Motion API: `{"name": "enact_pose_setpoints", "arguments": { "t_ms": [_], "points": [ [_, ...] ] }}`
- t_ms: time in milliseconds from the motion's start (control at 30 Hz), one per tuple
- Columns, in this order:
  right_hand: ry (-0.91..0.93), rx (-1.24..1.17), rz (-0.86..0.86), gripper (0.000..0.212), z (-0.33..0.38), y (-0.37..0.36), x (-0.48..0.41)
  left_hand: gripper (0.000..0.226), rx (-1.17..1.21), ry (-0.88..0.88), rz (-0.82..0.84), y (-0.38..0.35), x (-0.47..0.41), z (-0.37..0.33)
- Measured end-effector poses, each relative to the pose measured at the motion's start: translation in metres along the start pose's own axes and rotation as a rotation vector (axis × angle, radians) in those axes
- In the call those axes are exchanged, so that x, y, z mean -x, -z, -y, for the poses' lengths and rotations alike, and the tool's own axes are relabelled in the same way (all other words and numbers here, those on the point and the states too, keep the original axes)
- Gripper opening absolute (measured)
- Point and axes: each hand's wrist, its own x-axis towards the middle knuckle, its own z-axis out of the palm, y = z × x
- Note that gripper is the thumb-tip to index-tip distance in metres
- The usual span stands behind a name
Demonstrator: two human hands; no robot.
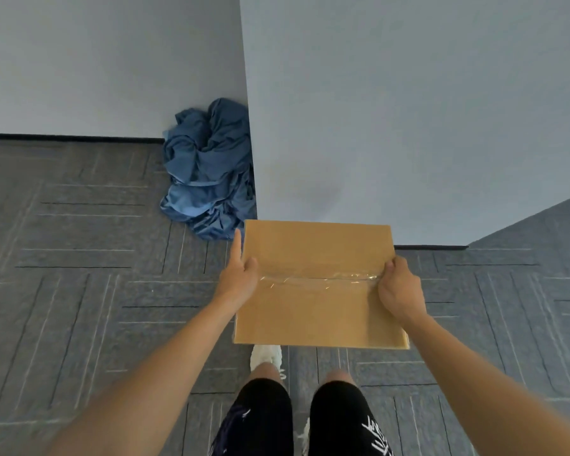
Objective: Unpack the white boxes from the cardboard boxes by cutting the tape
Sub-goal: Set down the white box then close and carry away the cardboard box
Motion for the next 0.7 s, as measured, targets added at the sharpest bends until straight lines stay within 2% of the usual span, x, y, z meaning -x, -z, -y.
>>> {"name": "enact_pose_setpoints", "arguments": {
  "t_ms": [100, 400, 600, 700],
  "points": [
    [-0.002, 0.009, -0.007, 0.034, -0.015, -0.061, -0.062, 0.067, -0.004, 0.06, 0.036, -0.031, -0.074, 0.035],
    [0.01, 0.044, 0.107, 0.031, -0.099, -0.254, -0.206, 0.061, -0.152, 0.146, -0.033, -0.131, -0.236, 0.181],
    [0.022, 0.05, 0.1, 0.034, -0.118, -0.338, -0.266, 0.065, -0.246, 0.13, -0.088, -0.182, -0.304, 0.255],
    [0.012, 0.055, 0.072, 0.034, -0.126, -0.365, -0.286, 0.068, -0.286, 0.179, -0.132, -0.204, -0.328, 0.279]
  ]
}}
